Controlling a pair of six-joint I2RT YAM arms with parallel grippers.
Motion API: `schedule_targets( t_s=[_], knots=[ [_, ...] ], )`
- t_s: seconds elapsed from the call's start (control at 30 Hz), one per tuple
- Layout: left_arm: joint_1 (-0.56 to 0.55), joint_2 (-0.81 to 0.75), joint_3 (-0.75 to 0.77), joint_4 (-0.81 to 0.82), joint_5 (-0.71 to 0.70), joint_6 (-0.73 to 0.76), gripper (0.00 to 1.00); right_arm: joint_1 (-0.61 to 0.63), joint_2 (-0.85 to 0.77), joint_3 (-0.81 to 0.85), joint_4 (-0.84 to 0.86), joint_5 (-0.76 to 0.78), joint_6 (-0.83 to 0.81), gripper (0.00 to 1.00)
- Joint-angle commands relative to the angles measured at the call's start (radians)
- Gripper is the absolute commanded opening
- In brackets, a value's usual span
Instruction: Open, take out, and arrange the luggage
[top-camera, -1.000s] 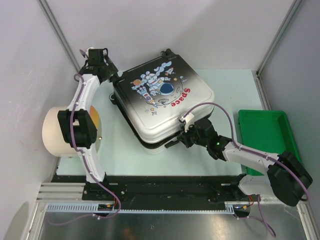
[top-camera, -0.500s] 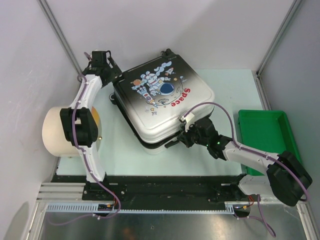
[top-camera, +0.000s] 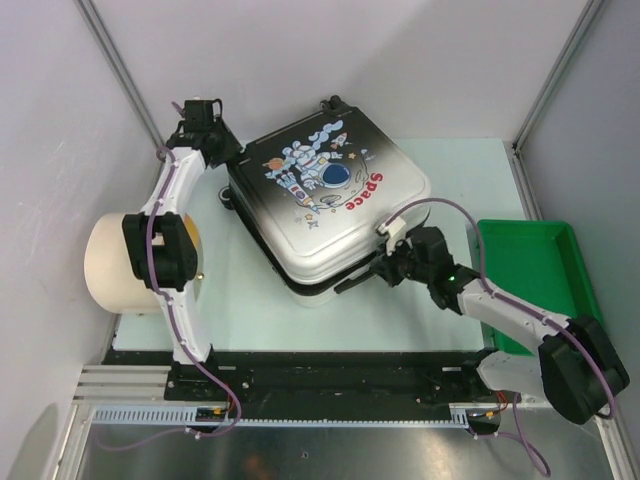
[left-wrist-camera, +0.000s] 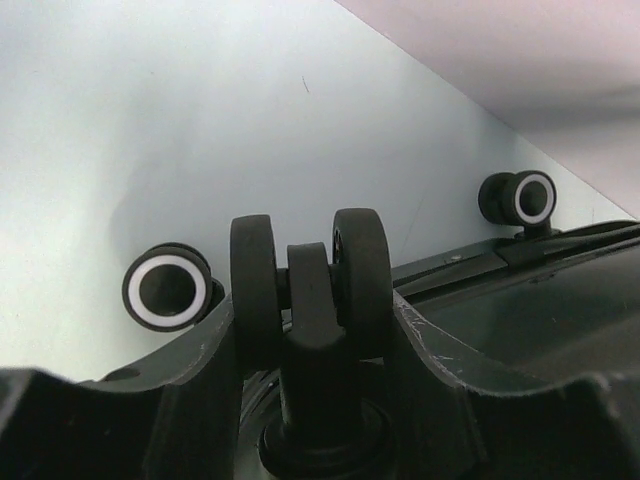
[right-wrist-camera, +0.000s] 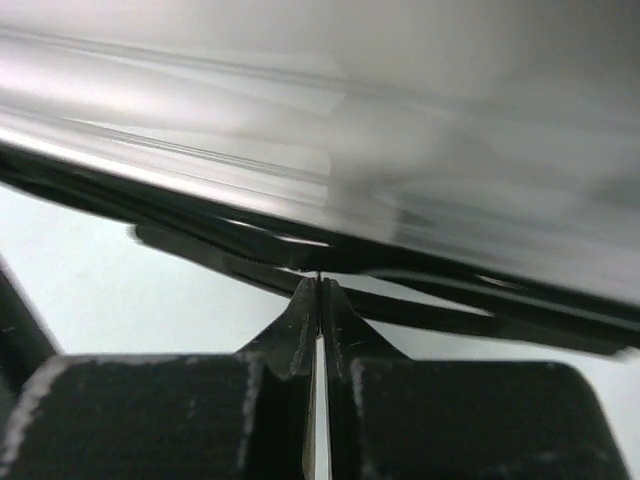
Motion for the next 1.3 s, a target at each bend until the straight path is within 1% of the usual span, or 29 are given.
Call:
schedule_targets(
  t_s=[0.0, 0.07, 0.13, 0.17, 0.2, 0.3, 0.37, 0.4, 0.47, 0.5, 0.53, 0.6, 0.67, 0.77, 0.8, 0.87, 0.9, 1.0, 1.1, 1.2, 1.27],
  knots=[
    [0.023, 0.002, 0.039, 0.002, 0.08, 0.083, 0.0, -0.188, -0.086, 0.006, -0.039, 0.09, -0.148, 0.0],
    [0.023, 0.006, 0.042, 0.002, 0.1, 0.105, 0.0, -0.284, -0.102, 0.006, -0.068, 0.049, -0.211, 0.0],
    [0.023, 0.015, 0.049, 0.002, 0.105, 0.123, 0.0, -0.355, -0.105, 0.006, -0.068, -0.013, -0.303, 0.0],
    [0.023, 0.016, 0.054, 0.004, 0.121, 0.131, 0.0, -0.425, -0.103, 0.006, -0.063, -0.036, -0.332, 0.0],
    [0.023, 0.025, 0.059, 0.004, 0.126, 0.137, 0.0, -0.455, -0.097, 0.006, -0.056, -0.086, -0.391, 0.0],
    [0.023, 0.044, 0.08, 0.002, 0.151, 0.159, 0.0, -0.562, -0.055, 0.011, -0.001, -0.19, -0.49, 0.0],
    [0.023, 0.059, 0.1, 0.002, 0.155, 0.175, 0.0, -0.611, 0.001, 0.029, 0.073, -0.259, -0.573, 0.0],
    [0.023, 0.064, 0.108, 0.002, 0.161, 0.182, 0.0, -0.689, 0.024, 0.041, 0.093, -0.362, -0.596, 0.0],
    [0.023, 0.078, 0.125, 0.002, 0.161, 0.197, 0.0, -0.74, 0.109, 0.093, 0.084, -0.472, -0.651, 0.0],
    [0.023, 0.084, 0.131, 0.002, 0.161, 0.205, 0.0, -0.782, 0.142, 0.156, 0.061, -0.572, -0.671, 0.0],
    [0.023, 0.088, 0.14, 0.002, 0.164, 0.212, 0.0, -0.794, 0.169, 0.19, 0.029, -0.605, -0.685, 0.0],
    [0.023, 0.104, 0.151, 0.002, 0.169, 0.221, 0.0, -0.813, 0.243, 0.251, 0.024, -0.666, -0.722, 0.0],
    [0.023, 0.119, 0.171, 0.002, 0.181, 0.232, 0.0, -0.826, 0.286, 0.276, 0.053, -0.7, -0.76, 0.0],
    [0.023, 0.145, 0.2, 0.002, 0.204, 0.252, 0.0, -0.825, 0.376, 0.333, 0.107, -0.769, -0.775, 0.0],
    [0.023, 0.151, 0.207, 0.002, 0.212, 0.258, 0.0, -0.819, 0.424, 0.348, 0.121, -0.78, -0.783, 0.0],
    [0.019, 0.165, 0.227, 0.002, 0.214, 0.28, 0.0, -0.797, 0.467, 0.388, 0.173, -0.794, -0.788, 0.0],
    [0.016, 0.171, 0.233, 0.001, 0.217, 0.284, 0.0, -0.79, 0.491, 0.399, 0.194, -0.797, -0.779, 0.0],
    [0.007, 0.191, 0.256, 0.002, 0.232, 0.303, 0.0, -0.757, 0.568, 0.449, 0.327, -0.8, -0.734, 0.0],
    [-0.009, 0.205, 0.272, 0.002, 0.244, 0.323, 0.0, -0.721, 0.628, 0.488, 0.392, -0.806, -0.722, 0.0],
    [-0.03, 0.214, 0.278, 0.002, 0.258, 0.335, 0.0, -0.692, 0.703, 0.543, 0.513, -0.807, -0.639, 0.0],
    [-0.05, 0.219, 0.283, 0.004, 0.267, 0.34, 0.0, -0.676, 0.76, 0.572, 0.556, -0.81, -0.561, 0.0]
  ],
)
